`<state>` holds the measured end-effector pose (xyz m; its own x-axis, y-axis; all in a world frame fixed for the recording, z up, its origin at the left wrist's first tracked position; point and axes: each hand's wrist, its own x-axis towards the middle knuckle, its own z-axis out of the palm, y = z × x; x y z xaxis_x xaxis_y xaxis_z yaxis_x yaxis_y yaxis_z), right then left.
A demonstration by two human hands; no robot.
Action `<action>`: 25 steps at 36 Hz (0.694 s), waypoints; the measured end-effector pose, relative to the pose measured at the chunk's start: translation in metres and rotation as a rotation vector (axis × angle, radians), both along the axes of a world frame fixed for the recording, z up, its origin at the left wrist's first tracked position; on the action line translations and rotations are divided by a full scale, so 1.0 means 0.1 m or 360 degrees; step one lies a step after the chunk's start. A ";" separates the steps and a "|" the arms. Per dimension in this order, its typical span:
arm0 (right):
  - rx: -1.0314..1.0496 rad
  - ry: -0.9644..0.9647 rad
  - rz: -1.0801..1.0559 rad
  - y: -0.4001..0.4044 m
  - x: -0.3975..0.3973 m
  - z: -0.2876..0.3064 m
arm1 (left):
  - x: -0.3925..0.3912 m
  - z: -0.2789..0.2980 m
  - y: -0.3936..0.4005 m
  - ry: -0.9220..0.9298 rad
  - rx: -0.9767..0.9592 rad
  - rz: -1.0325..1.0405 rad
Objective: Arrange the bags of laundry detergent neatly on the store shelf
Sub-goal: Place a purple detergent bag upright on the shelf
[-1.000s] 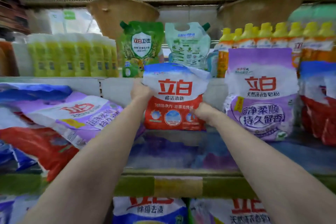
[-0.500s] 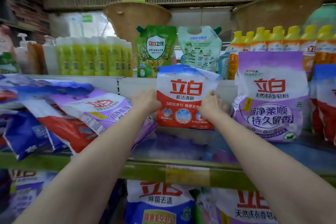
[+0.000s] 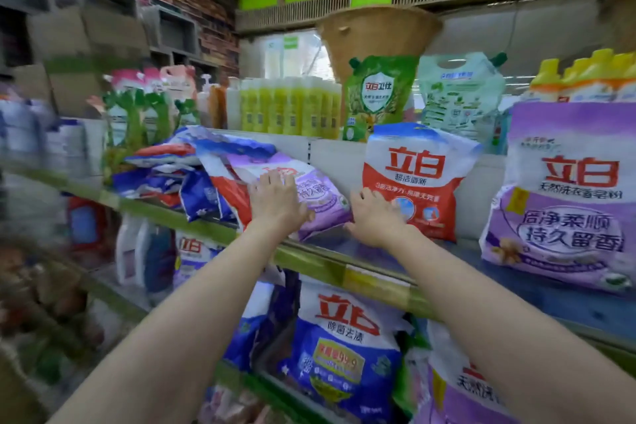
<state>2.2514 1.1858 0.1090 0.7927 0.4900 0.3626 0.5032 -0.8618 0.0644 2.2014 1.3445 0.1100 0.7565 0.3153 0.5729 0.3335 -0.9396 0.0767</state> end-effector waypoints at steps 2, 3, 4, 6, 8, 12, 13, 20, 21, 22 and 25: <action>-0.0023 0.0017 0.0045 0.02 -0.07 -0.03 | -0.14 -0.03 0.00 -0.0011 -0.0005 0.0042; -0.0030 0.0014 0.0058 0.03 -0.11 -0.04 | -0.20 -0.04 0.00 -0.0020 -0.0014 0.0064; -0.0032 0.0009 0.0072 0.04 -0.15 -0.05 | -0.26 -0.05 0.01 -0.0022 -0.0040 0.0092; -0.0034 0.0026 0.0107 0.06 -0.21 -0.07 | -0.33 -0.05 0.03 0.0024 -0.0136 0.0144; -0.0042 0.0056 0.0137 0.06 -0.27 -0.07 | -0.36 -0.05 0.06 0.0104 -0.0233 0.0160; -0.0030 0.0058 0.0163 0.06 -0.29 -0.05 | -0.32 -0.04 0.07 0.0141 -0.0389 0.0190; -0.0028 0.0054 0.0164 0.06 -0.28 -0.03 | -0.30 -0.03 0.06 0.0146 -0.0432 0.0207; 0.0190 0.0245 0.0154 0.05 0.00 0.10 | 0.03 0.02 0.09 0.0250 -0.0664 0.0284; 0.0228 0.0318 0.0141 0.06 0.05 0.10 | 0.07 0.03 0.09 0.0250 -0.0667 0.0306; 0.0266 0.0380 0.0130 0.07 0.11 0.09 | 0.11 0.04 0.09 0.0244 -0.0669 0.0321; 0.0402 0.0532 0.0040 0.12 0.26 0.06 | 0.30 0.08 0.17 0.0276 -0.0687 0.0287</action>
<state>2.2773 1.1980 0.1152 0.8763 0.4391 0.1984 0.4813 -0.8168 -0.3180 2.2309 1.3612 0.1179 0.7407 0.6305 0.2319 0.5301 -0.7606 0.3747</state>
